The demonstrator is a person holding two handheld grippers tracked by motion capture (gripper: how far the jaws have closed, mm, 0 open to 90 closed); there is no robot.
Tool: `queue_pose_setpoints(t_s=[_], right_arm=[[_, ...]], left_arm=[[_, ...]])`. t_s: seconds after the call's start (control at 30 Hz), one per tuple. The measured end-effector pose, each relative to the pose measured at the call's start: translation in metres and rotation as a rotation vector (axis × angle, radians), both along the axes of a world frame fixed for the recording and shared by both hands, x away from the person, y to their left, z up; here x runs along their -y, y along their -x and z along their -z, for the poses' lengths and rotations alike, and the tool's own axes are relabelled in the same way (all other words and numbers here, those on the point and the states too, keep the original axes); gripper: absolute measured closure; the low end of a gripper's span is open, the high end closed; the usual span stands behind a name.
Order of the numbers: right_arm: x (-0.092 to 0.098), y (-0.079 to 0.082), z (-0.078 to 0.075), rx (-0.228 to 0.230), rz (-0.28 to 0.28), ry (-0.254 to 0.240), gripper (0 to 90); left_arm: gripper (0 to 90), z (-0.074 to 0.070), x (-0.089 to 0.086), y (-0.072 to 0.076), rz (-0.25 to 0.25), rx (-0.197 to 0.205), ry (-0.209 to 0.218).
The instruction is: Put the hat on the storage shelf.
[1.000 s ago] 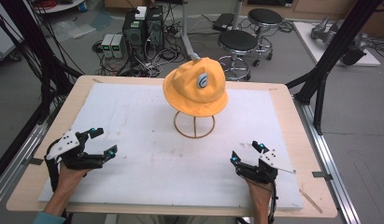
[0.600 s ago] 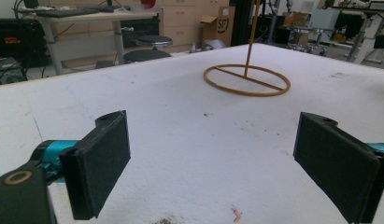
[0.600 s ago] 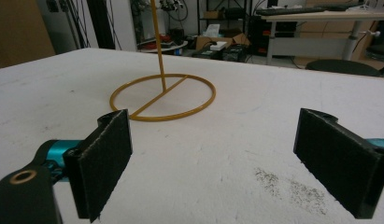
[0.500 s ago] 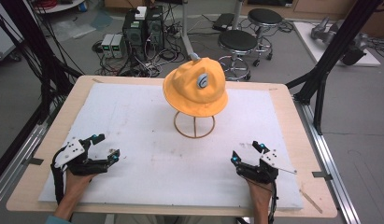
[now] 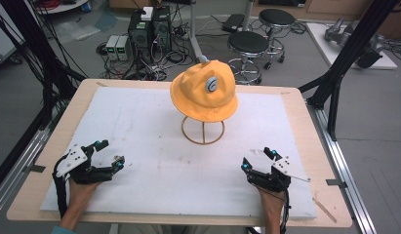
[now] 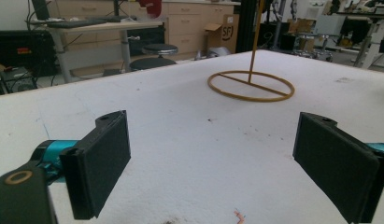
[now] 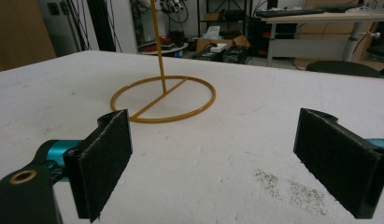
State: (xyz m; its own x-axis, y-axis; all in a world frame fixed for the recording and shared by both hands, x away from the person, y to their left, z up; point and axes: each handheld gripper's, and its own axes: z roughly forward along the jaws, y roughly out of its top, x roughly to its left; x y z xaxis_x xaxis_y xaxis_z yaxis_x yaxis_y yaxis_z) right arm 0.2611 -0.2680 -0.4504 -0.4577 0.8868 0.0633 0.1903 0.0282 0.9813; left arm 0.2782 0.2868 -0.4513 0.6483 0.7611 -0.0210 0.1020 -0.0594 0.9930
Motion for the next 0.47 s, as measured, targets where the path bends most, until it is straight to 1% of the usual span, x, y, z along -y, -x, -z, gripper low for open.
queue_pose_setpoints(t_s=[0.33,0.47], right_arm=[[-0.0004,0.0006,0.0001,0.001,-0.005,0.003,10.4],[-0.0006,0.0000,0.0001,0.002,-0.005,0.009,10.4]], left_arm=[[11.6,-0.0001,0.0014,0.0021,0.001,0.020,-0.017],[11.8,0.0002,0.0013,0.0025,-0.003,0.024,-0.010]])
